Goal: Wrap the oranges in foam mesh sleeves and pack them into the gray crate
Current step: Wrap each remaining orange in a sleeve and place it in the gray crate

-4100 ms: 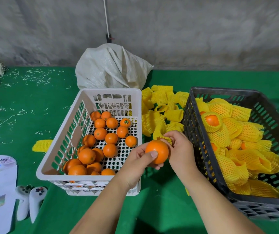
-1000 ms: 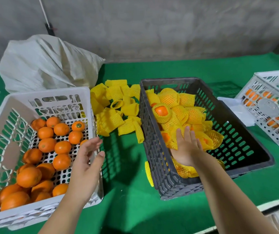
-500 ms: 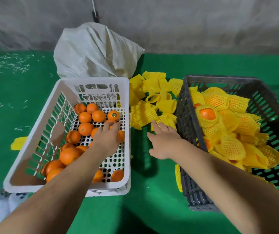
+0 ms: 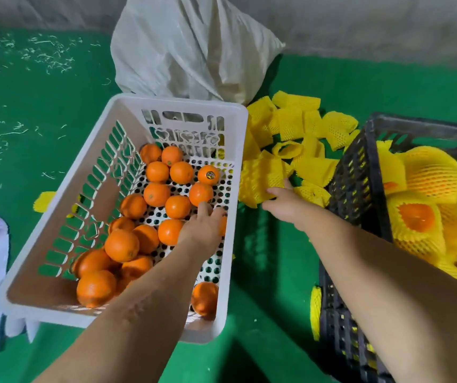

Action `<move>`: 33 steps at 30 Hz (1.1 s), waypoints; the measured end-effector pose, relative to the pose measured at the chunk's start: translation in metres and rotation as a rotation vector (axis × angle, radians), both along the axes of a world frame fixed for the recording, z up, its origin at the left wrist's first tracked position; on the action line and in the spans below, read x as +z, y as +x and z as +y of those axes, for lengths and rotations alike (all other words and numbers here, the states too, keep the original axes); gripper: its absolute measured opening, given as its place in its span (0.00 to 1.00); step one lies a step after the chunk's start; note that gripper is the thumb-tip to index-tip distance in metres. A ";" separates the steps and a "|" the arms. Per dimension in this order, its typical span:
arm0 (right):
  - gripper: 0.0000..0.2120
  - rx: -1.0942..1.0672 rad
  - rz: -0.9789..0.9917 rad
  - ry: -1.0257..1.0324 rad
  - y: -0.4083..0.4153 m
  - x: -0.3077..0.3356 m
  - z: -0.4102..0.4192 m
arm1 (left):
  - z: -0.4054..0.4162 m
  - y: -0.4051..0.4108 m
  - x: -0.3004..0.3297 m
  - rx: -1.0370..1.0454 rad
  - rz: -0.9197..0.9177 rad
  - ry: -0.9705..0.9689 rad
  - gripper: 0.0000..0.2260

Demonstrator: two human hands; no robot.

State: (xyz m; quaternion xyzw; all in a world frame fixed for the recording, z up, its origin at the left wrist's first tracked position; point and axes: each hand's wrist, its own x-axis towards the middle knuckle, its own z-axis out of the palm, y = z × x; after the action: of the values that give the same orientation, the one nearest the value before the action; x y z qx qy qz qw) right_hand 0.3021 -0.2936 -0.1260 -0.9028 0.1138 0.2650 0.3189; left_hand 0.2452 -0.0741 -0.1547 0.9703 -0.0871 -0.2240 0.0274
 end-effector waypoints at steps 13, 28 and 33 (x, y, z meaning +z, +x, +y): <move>0.14 -0.127 -0.729 -0.053 -0.054 0.067 0.028 | 0.028 -0.018 0.077 0.518 -0.401 -0.805 0.22; 0.25 -0.413 -0.685 0.808 -0.209 0.116 0.047 | -0.037 -0.155 0.123 0.636 -0.199 -1.794 0.14; 0.08 -0.397 -0.677 0.413 -0.218 0.121 0.034 | -0.032 -0.158 0.124 0.552 -0.142 -1.761 0.17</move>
State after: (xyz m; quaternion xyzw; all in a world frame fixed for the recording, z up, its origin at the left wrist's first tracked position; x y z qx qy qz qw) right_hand 0.0841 -0.2594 -0.0055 -0.8167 0.1190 -0.0950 0.5565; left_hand 0.0874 -0.1063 -0.0303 0.5973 0.0068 -0.0025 0.8020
